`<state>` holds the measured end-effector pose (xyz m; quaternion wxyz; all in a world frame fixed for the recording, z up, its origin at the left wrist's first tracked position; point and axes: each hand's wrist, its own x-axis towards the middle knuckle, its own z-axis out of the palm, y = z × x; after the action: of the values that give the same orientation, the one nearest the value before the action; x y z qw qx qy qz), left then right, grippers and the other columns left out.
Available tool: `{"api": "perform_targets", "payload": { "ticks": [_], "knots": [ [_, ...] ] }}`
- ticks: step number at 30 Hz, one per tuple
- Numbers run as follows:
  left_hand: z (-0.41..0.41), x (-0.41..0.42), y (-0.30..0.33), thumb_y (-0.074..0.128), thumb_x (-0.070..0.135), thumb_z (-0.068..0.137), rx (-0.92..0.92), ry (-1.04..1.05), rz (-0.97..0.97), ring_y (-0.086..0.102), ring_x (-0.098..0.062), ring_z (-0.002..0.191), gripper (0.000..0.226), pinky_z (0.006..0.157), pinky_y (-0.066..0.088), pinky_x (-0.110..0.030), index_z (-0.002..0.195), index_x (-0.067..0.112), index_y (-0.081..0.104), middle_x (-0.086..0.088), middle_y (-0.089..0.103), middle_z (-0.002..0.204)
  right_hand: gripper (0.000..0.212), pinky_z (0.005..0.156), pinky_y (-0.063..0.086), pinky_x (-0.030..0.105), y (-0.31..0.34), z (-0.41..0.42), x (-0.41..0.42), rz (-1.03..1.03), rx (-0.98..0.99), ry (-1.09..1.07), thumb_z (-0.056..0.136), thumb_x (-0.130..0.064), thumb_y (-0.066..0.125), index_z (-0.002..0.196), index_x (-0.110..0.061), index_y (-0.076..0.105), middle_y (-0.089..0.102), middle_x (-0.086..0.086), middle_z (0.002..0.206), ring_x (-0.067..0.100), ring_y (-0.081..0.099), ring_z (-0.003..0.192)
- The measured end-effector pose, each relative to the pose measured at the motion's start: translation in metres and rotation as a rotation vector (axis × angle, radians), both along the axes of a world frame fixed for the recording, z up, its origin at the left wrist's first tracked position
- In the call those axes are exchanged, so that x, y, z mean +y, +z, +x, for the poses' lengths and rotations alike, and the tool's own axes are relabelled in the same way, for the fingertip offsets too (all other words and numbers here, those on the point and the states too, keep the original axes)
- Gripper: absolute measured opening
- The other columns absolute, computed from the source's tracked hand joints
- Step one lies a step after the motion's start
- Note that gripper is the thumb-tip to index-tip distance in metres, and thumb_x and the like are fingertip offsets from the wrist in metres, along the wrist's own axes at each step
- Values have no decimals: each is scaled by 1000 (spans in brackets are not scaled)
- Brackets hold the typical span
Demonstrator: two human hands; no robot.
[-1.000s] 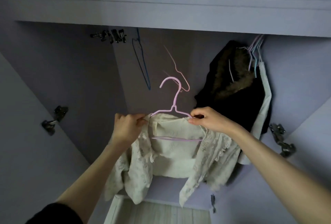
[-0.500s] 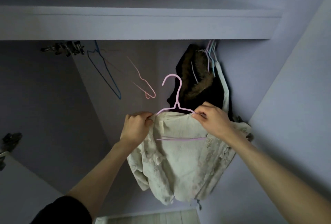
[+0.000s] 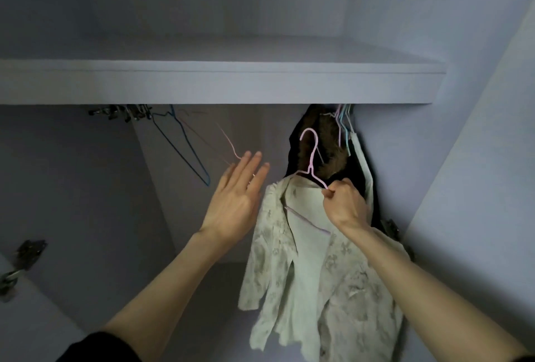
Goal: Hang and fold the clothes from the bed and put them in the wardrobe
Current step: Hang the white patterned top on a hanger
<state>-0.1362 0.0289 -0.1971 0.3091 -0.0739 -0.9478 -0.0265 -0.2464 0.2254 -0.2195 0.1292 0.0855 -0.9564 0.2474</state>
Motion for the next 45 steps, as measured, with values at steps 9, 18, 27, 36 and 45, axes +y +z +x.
{"api": "perform_targets", "payload": {
  "ticks": [9,18,27,36,45],
  "knots": [
    [-36,5,70,64,5,80,310,176,-228,5,-35,141,84,110,6,-60,149,11,17,-14,7,154,19,90,40,44,19,-45,-25,-327,84,-50,95,-15,50,100,-3,64,54,14,116,34,48,110],
    [-57,-13,68,71,-3,63,348,267,-338,4,-32,143,106,107,6,-65,149,14,12,-9,4,155,19,86,40,37,34,-111,-40,-530,147,-53,94,-6,49,97,5,64,53,22,112,38,54,103],
    [-63,-21,63,79,9,54,301,329,-417,-11,-30,145,124,112,-4,-62,151,17,3,-4,-8,157,25,88,40,40,49,-160,-56,-583,82,-127,94,-9,49,105,7,64,58,27,117,39,54,109],
    [-65,-19,63,76,6,55,319,357,-424,-12,-30,144,124,113,-5,-59,151,18,-2,-7,-9,158,24,83,43,39,31,-170,-58,-644,134,-184,91,-11,54,105,2,68,59,26,113,40,57,103],
    [-63,-18,63,75,3,58,332,354,-416,-10,-30,145,119,113,-2,-59,151,18,3,-5,-8,158,27,83,48,42,60,-176,-68,-740,-5,-313,92,-19,54,108,-1,65,63,22,114,39,59,107]
  ]
}}
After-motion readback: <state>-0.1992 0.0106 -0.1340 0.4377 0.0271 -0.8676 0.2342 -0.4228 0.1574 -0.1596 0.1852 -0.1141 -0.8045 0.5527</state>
